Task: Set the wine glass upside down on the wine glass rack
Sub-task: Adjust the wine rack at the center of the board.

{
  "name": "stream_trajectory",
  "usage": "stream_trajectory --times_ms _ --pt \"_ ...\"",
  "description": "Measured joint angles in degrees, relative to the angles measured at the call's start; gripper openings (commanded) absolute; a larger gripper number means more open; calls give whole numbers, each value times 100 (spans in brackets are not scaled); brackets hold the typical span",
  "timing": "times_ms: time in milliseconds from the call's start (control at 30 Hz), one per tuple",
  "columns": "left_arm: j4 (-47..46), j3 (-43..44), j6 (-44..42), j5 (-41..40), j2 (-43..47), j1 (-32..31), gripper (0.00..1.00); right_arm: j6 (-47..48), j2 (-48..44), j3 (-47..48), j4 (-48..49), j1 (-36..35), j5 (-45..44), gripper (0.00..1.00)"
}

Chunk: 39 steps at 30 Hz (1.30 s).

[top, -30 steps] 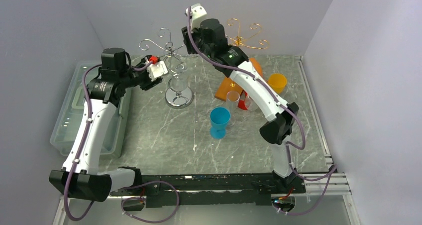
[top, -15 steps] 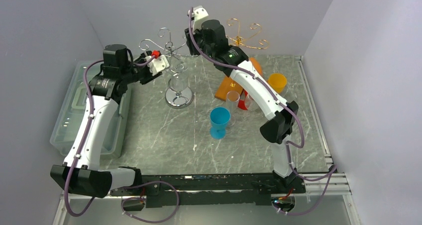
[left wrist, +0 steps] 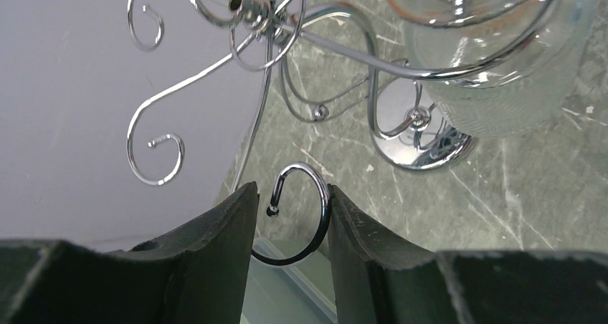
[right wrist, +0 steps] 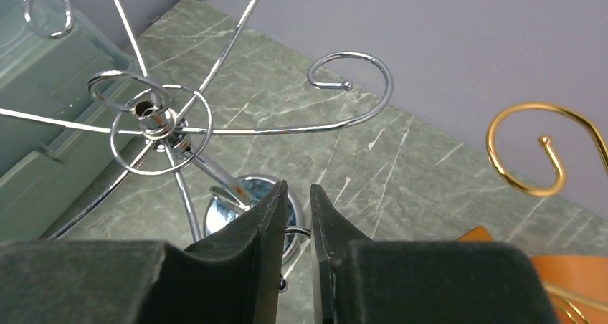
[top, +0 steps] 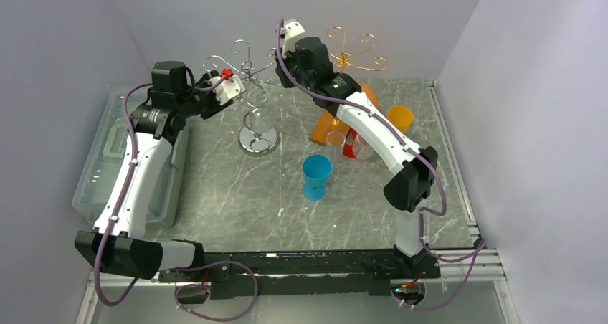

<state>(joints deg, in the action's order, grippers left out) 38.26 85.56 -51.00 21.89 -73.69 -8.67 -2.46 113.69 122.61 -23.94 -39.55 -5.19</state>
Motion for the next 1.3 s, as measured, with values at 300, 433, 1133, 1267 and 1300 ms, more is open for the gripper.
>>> stream_trajectory --times_ms 300,433,1133,1267,1300 --pt "15 310 186 -481 -387 2 44 -168 -562 -697 177 2 192 22" --pt "59 476 293 -544 -538 35 44 -271 -570 -697 177 2 295 22" --pt "-229 935 328 -503 -1222 651 47 -638 -903 -1370 619 -387 551 21" --pt "-247 957 310 -450 -1248 688 55 -658 -909 -1464 490 -444 555 24" --pt "-247 964 308 -417 -1248 691 57 -658 -909 -1469 435 -446 551 25"
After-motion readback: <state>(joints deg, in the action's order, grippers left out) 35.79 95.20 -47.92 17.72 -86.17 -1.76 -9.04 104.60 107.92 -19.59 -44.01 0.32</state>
